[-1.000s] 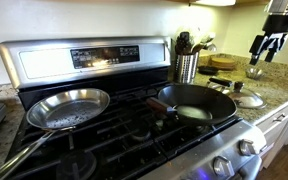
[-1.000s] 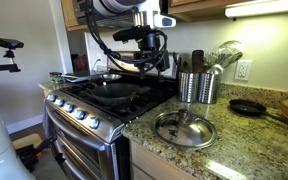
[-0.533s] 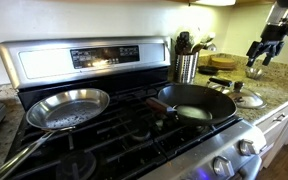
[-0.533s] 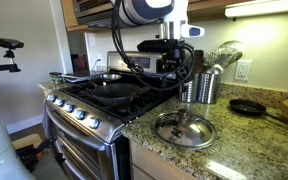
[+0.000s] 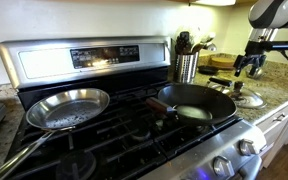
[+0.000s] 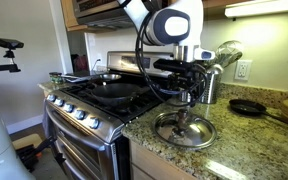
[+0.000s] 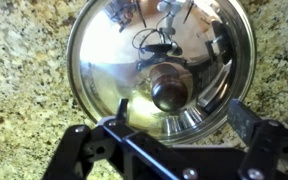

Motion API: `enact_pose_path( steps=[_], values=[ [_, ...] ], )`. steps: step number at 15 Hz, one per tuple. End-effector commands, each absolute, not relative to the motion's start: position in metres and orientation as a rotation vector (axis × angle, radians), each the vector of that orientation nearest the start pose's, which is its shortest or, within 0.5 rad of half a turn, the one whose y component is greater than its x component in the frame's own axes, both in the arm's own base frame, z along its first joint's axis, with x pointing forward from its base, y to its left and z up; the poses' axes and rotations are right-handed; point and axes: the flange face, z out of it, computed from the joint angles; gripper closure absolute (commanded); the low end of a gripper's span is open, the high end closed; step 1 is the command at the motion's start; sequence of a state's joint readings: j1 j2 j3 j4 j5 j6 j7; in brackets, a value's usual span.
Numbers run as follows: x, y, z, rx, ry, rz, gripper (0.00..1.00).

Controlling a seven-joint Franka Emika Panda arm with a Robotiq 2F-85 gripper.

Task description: Put the lid on the pan that's closest to it

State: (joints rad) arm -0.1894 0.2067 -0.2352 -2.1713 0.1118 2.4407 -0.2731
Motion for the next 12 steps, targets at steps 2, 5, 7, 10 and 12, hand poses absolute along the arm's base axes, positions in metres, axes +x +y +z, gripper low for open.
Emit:
enact_pose_path(
  steps=[2,5,7,10,12],
  values=[
    [0.539,-0.245,0.287,-3.102,0.354,-0.070,0.00],
    [0.549,-0.243,0.275,-3.101,0.349,-0.023,0.00],
    [0.553,-0.240,0.269,-3.097,0.345,0.008,0.00],
    [0.557,-0.236,0.262,-3.087,0.345,0.064,0.00],
    [0.557,-0.234,0.259,-3.082,0.344,0.097,0.00]
  ],
)
